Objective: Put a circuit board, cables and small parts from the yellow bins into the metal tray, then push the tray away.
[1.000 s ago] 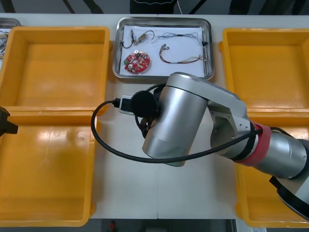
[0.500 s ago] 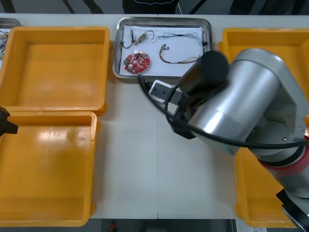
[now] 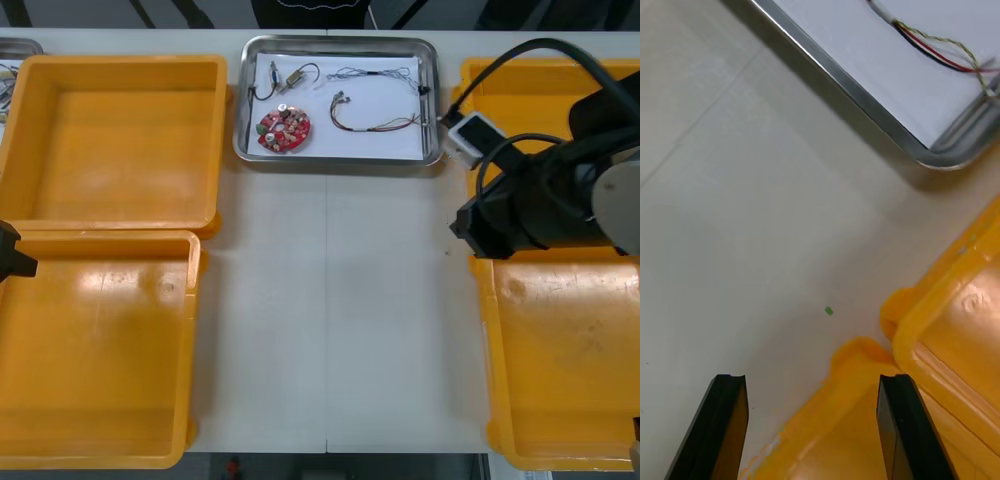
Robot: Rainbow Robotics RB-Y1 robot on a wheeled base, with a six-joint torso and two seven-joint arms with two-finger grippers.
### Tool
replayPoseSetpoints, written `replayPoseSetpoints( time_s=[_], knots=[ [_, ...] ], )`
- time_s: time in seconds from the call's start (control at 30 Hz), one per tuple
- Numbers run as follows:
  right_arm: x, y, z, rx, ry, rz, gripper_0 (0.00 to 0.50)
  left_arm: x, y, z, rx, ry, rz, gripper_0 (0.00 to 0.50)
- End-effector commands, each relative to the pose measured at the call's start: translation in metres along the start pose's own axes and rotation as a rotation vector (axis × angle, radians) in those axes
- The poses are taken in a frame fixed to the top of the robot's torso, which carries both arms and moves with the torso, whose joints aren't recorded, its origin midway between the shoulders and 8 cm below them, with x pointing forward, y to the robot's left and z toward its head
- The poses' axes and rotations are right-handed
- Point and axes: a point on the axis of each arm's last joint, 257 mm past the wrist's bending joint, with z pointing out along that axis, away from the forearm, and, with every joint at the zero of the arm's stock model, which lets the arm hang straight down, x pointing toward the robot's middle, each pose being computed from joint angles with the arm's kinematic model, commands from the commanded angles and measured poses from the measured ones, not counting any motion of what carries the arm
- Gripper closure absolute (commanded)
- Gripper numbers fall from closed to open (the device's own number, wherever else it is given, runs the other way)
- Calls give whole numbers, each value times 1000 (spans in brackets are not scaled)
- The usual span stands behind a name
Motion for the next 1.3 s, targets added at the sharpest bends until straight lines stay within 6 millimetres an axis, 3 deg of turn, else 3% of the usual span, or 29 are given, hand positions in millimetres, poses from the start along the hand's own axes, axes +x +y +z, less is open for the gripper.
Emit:
replayPoseSetpoints(
  time_s=[0.03, 0.33, 0.77, 0.97, 1.3],
  knots=[
    [28, -37, -15, 72, 16, 120, 0, -2, 12, -14, -48, -15, 116, 0],
    [81, -82, -29, 138, 58, 309, 0, -2, 12, -14, -48, -15, 116, 0],
    [159, -125, -37, 171, 161, 548, 0, -2, 12, -14, -48, -15, 116, 0],
    [182, -135, -37, 169, 193, 626, 0, -2, 12, -14, -48, -15, 116, 0],
    [182, -138, -39, 164, 189, 624, 0, -2, 12, -14, -48, -15, 116, 0]
  ],
)
